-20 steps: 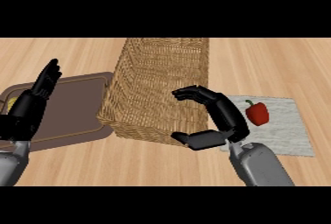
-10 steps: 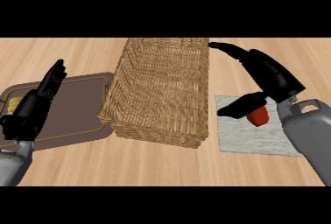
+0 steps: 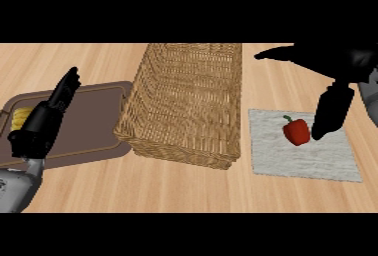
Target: Pick the bell pepper from the placemat and place it in the basket
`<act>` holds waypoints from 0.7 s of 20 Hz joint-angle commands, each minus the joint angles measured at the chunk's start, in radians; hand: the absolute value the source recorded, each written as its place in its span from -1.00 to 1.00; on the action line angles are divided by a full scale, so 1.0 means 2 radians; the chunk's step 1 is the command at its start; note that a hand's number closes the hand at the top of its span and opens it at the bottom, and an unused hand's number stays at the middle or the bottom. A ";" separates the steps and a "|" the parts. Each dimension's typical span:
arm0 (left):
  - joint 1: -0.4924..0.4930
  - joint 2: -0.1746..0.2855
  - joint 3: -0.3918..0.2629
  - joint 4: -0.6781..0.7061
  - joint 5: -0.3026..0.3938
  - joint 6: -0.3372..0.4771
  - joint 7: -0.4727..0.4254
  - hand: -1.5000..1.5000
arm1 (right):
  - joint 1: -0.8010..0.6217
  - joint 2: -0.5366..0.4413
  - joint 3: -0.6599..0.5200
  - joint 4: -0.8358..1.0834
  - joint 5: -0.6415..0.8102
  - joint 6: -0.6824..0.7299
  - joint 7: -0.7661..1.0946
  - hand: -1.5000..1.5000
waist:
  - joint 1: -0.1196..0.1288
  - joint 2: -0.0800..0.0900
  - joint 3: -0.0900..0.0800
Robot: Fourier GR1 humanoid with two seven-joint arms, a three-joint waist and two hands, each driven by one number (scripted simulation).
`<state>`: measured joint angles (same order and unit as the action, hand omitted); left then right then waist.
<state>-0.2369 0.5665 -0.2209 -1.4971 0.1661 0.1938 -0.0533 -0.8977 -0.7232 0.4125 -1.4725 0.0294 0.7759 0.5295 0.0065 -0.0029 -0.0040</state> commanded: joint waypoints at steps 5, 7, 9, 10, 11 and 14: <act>0.011 0.007 0.027 -0.012 -0.004 -0.025 0.001 0.00 | -0.027 -0.001 -0.008 0.063 0.010 0.103 0.009 -1.00 | 0.001 0.002 0.002; -0.007 0.000 0.028 -0.019 -0.004 -0.027 0.028 0.00 | -0.022 -0.011 -0.014 0.064 0.008 0.125 -0.006 -1.00 | -0.001 0.002 0.002; 0.022 -0.008 0.035 -0.009 -0.009 -0.029 -0.009 0.00 | -0.027 0.003 -0.009 0.092 0.040 0.124 -0.024 -1.00 | 0.002 0.002 0.002; 0.016 -0.022 0.023 -0.006 -0.021 -0.023 -0.004 0.00 | -0.003 -0.010 -0.008 0.083 0.062 0.117 -0.060 -1.00 | 0.000 0.003 0.002; 0.026 -0.005 0.043 -0.013 -0.012 -0.037 -0.005 0.00 | -0.001 0.013 -0.003 0.085 0.076 0.105 -0.049 -1.00 | 0.002 0.002 0.002; -0.001 -0.033 0.032 0.014 -0.036 -0.028 -0.001 0.00 | 0.018 0.022 0.008 0.094 0.125 0.088 -0.094 -1.00 | 0.000 0.003 0.002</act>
<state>-0.2287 0.5293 -0.1593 -1.4923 0.1250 0.1408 -0.0563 -0.9052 -0.7009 0.4133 -1.2910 0.1855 0.9624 0.4088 0.0090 0.0026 -0.0002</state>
